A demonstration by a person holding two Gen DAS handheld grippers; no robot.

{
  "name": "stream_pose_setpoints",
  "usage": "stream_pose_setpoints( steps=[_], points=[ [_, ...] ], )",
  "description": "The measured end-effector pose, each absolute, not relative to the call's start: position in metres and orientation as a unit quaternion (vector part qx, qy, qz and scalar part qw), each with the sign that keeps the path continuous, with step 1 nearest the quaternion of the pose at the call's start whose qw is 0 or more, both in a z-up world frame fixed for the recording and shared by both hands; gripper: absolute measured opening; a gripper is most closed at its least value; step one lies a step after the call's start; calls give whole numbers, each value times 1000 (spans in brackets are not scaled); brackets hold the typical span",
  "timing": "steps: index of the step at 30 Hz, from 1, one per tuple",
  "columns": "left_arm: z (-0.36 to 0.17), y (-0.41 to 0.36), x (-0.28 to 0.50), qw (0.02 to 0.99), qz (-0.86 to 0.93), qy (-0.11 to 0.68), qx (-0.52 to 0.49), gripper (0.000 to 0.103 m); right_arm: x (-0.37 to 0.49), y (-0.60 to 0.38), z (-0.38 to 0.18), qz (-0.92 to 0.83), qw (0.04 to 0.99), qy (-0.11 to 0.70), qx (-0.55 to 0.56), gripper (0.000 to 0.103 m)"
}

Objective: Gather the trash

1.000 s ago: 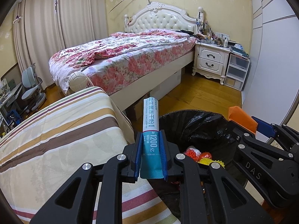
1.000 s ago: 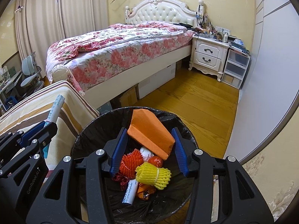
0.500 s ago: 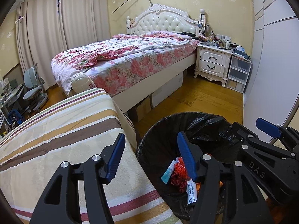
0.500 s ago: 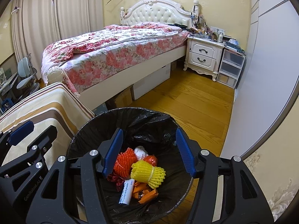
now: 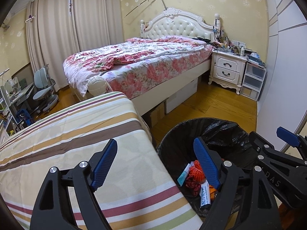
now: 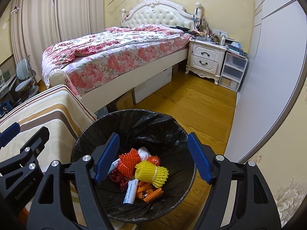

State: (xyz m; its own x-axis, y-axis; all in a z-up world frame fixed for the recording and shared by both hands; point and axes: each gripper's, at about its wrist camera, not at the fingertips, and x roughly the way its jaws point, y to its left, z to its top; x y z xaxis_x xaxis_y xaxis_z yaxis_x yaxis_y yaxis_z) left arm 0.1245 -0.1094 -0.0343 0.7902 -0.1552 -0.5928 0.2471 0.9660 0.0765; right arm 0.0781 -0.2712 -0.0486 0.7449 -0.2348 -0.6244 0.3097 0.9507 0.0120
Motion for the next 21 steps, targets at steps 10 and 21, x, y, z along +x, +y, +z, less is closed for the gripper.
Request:
stream_pose_setpoints(
  steps=[10, 21],
  points=[
    [-26, -73, 96, 947, -83, 300, 75, 84, 53, -243, -41, -136, 934, 326, 50, 80],
    [-9, -31, 56, 954, -66, 287, 51, 84, 13, -210, -22, -124, 945, 300, 40, 85]
  ],
)
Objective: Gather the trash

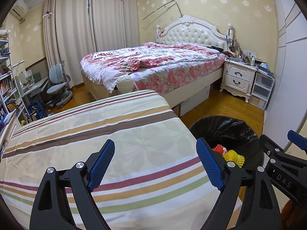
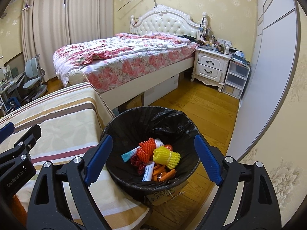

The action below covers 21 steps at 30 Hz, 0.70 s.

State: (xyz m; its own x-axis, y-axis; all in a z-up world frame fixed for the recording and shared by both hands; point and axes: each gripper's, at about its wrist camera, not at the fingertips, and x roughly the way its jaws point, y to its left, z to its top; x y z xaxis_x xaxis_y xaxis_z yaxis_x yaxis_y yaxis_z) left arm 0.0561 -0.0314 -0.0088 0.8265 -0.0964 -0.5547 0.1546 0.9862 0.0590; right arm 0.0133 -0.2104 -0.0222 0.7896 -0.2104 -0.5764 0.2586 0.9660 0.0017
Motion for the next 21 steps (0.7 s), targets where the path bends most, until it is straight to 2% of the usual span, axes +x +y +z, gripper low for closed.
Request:
stream_pose_setpoints(
  steps=[21],
  points=[
    [12, 0, 3, 964, -58, 258, 30, 84, -39, -183, 4, -99, 959, 265, 23, 85]
  ],
)
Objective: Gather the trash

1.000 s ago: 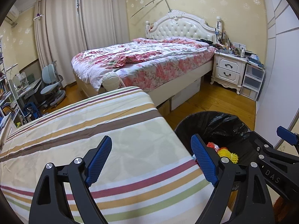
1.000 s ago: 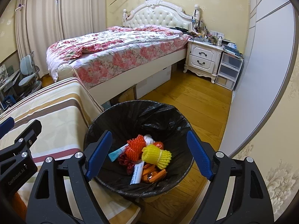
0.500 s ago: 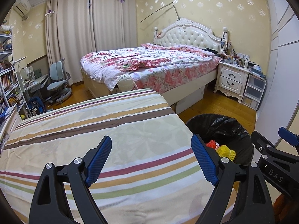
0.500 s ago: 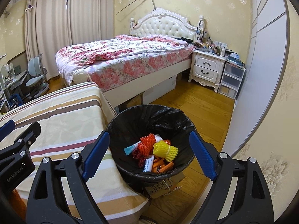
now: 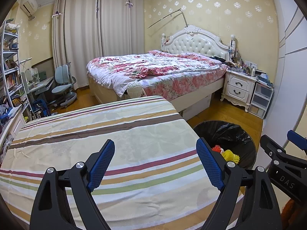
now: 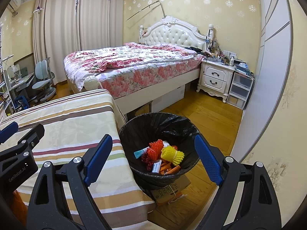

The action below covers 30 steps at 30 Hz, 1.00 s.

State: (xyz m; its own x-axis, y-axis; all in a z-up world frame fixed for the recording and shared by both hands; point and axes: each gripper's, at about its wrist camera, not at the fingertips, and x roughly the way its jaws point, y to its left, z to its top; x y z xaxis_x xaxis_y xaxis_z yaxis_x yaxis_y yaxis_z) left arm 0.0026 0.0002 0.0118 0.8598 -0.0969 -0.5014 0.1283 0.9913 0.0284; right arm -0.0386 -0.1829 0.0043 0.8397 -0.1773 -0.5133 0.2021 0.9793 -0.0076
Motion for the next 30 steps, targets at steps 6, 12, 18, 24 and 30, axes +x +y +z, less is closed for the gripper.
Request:
stream_pose_setpoints(
  steps=[6, 12, 18, 24, 30],
  points=[
    [12, -1, 0, 964, -59, 256, 32, 84, -41, -184, 6, -100, 959, 265, 26, 85],
    [12, -1, 0, 964, -59, 257, 32, 84, -44, -185, 8, -101, 959, 265, 27, 85],
    [12, -2, 0, 964, -59, 257, 32, 84, -45, -185, 8, -100, 959, 264, 27, 85],
    [12, -2, 0, 964, -59, 257, 32, 84, -45, -185, 8, -100, 959, 265, 26, 85],
    [12, -2, -1, 964, -59, 258, 33, 84, -45, -185, 8, -100, 959, 264, 26, 85]
  ],
)
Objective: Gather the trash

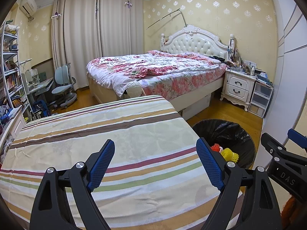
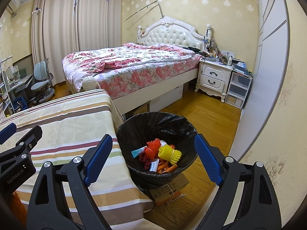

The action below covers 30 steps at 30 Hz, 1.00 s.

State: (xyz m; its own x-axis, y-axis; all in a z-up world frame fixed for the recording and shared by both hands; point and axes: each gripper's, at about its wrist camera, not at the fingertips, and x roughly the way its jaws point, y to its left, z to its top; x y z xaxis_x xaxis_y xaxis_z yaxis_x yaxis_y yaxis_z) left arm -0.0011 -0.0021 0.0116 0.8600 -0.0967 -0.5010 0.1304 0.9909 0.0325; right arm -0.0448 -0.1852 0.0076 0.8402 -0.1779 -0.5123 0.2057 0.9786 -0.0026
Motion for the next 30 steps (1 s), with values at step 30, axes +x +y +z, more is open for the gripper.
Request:
stream_pose_setpoints(
  steps=[30],
  points=[
    [3, -12, -11, 962, -62, 263, 30, 84, -44, -184, 6, -100, 959, 264, 26, 85]
  ],
)
